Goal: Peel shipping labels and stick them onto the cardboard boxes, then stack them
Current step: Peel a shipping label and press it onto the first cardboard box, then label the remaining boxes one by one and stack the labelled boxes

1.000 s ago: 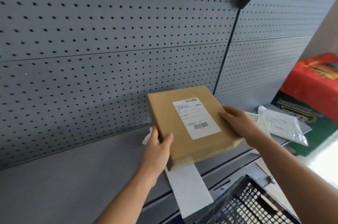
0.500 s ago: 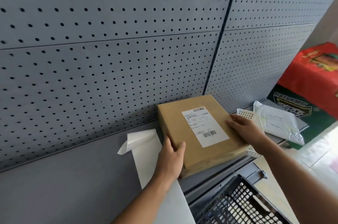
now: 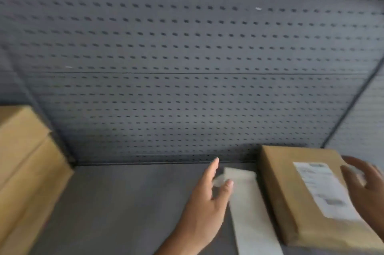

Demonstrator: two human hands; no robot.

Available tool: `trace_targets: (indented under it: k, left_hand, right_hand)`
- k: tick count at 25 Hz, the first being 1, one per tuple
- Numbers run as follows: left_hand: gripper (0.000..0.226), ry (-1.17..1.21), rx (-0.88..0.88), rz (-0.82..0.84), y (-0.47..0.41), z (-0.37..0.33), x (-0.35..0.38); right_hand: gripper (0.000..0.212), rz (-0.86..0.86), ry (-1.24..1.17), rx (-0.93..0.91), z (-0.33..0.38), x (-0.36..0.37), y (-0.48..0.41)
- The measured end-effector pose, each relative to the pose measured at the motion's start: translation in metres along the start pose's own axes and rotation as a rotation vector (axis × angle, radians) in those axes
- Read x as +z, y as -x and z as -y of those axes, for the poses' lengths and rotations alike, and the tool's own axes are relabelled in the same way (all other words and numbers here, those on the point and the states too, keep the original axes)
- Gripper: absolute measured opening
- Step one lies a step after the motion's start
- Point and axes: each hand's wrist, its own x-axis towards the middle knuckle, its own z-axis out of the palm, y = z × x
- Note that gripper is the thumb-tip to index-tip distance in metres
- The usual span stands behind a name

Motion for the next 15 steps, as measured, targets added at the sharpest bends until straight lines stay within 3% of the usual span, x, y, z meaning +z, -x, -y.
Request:
trace_targets:
  k: [3,7,9,15]
  left_hand:
    - [0.054,0.079,0.078,-0.197,0.042,-0.033,-0.109]
    - [0.055,0.032,0.214,-0.523,0.104,-0.071,-0.243]
    - [0.055,-0.042,0.247,-0.696,0.138,-0.074,-0.301]
    - [0.042,-0.403,0.084,-1.022,0.216,-0.057,-0.431]
  right_hand:
    - [0.045,0.071,-0.082,-0.208,0.040,0.071,-0.028]
    - [0.028,0.295,-0.334,-0.402,0.297,0.090,0.119]
    - [0.026,0.368,-0.448,-0.507,0.376,0.110,0.167]
    - [0.038,0.689,-0.526,-0.745,0.523,0.161,0.283]
